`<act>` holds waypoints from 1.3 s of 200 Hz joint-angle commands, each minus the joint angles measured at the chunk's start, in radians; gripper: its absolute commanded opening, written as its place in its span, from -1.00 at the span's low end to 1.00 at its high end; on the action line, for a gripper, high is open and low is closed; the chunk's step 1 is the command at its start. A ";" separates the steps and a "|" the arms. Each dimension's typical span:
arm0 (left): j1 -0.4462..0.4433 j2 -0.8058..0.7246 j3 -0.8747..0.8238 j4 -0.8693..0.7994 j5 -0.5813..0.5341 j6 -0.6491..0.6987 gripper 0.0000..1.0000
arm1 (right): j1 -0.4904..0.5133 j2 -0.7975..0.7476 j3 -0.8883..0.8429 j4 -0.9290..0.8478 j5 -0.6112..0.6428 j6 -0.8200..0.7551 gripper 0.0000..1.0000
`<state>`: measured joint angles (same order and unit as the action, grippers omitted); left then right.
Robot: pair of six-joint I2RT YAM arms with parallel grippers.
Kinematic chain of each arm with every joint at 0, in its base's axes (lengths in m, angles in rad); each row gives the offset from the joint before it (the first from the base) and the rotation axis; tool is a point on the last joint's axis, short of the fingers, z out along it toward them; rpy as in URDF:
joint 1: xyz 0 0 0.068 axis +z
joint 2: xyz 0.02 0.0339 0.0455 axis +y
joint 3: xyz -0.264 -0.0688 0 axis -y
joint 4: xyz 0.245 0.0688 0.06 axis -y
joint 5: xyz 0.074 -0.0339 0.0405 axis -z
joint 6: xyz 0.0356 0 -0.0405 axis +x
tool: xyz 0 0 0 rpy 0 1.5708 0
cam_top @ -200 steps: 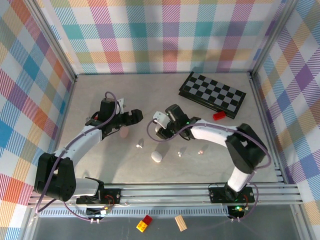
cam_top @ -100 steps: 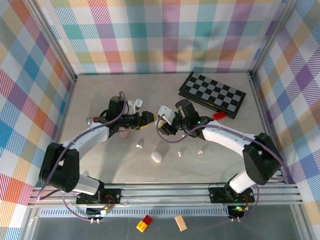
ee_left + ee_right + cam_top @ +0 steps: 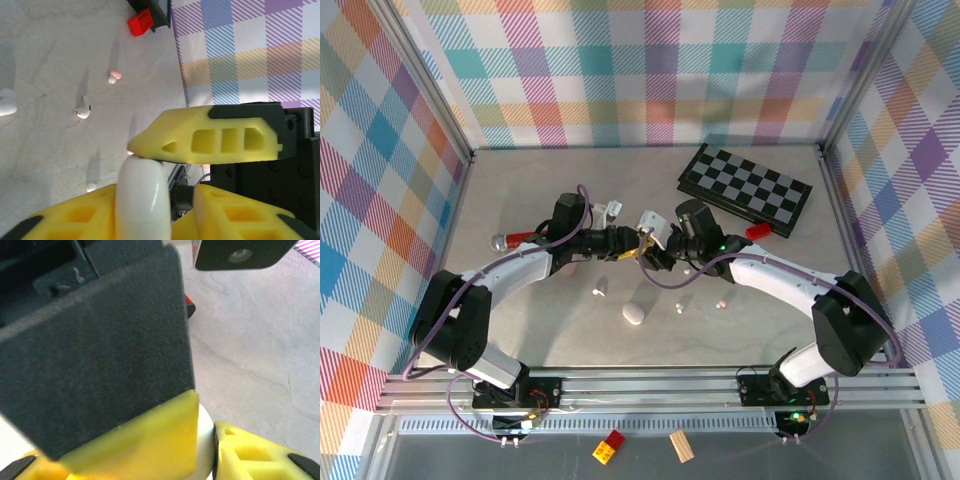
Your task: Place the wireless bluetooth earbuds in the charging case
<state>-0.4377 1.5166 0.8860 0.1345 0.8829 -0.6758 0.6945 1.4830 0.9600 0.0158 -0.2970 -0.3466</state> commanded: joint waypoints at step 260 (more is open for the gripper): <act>-0.084 0.031 -0.133 1.209 0.160 0.058 -0.80 | -0.317 -0.157 -0.131 0.532 -0.725 0.766 0.06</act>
<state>-0.4988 1.5566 0.7158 1.2366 0.9810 -0.6170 0.3565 1.3159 0.8124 0.5022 -1.0008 0.4225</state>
